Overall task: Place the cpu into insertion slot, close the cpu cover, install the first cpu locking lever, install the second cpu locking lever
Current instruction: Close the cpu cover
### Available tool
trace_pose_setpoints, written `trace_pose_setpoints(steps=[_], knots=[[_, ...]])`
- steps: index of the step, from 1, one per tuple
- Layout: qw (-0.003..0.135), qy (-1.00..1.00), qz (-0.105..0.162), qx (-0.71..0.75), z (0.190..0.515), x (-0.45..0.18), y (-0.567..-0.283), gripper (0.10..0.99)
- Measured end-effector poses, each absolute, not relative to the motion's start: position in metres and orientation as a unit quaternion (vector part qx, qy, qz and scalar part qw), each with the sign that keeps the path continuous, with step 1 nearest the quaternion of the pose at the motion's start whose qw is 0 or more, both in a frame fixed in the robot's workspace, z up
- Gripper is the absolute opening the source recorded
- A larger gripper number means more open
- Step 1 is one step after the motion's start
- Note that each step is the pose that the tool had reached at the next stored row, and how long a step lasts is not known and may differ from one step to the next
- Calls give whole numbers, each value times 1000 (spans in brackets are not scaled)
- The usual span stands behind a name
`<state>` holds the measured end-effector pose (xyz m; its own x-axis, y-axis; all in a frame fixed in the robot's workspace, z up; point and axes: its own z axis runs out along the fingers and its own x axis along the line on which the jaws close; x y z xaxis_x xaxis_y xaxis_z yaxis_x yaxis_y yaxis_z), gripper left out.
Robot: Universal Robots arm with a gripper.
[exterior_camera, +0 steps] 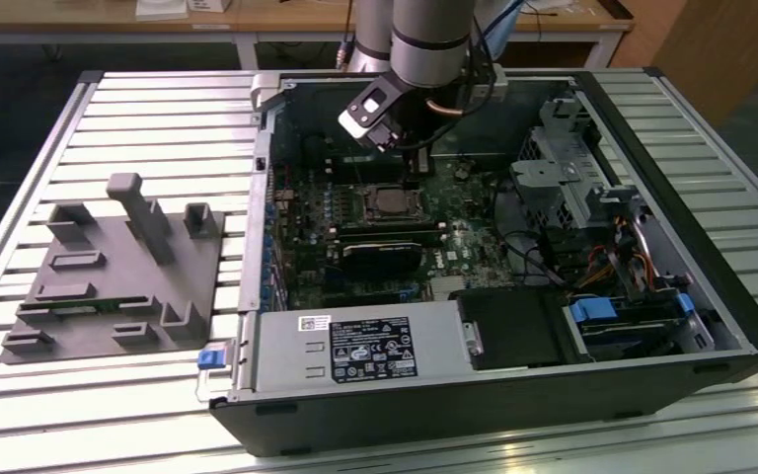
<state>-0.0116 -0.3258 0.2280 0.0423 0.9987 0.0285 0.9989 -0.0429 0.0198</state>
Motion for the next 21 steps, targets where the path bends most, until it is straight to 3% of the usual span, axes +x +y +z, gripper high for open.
trace_pose_setpoints(steps=[21], knots=[[4, -692, -23, -721, 225, -34, -326, 106]])
